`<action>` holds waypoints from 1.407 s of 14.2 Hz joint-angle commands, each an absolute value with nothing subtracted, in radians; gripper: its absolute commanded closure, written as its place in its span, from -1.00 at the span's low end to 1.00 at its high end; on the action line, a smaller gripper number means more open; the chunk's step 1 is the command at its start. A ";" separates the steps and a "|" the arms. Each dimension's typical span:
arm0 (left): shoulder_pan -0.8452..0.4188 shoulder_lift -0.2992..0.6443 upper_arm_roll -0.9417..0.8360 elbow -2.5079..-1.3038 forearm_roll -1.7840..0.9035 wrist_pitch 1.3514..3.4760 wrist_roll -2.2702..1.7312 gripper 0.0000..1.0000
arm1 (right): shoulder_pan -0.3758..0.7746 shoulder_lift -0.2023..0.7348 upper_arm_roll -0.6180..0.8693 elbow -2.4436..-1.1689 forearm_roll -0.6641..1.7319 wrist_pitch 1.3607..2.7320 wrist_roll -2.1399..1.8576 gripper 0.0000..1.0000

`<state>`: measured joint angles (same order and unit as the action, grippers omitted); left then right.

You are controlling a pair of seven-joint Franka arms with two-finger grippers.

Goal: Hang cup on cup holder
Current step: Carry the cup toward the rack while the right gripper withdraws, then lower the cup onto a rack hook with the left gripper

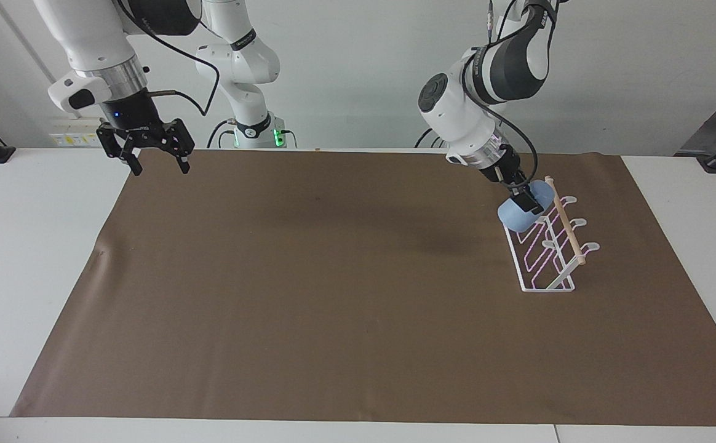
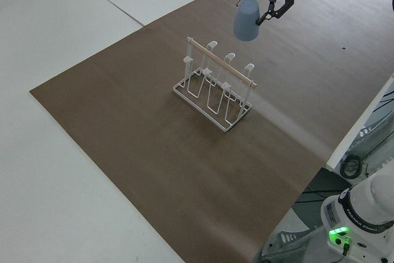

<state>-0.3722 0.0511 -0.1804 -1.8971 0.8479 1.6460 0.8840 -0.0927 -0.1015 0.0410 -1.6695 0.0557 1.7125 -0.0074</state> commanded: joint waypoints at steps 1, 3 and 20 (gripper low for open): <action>-0.325 0.017 -0.184 -1.971 0.919 1.736 0.905 1.00 | -0.101 -0.051 0.058 -1.566 0.032 1.637 0.070 -1.00; -0.319 0.015 -0.184 -1.979 0.933 1.743 0.916 1.00 | -0.103 -0.045 0.055 -1.565 0.044 1.611 0.075 -1.00; -0.192 0.003 -0.184 -2.060 0.979 1.966 0.923 -1.00 | -0.023 -0.044 -0.040 -1.560 0.012 1.568 0.064 -1.00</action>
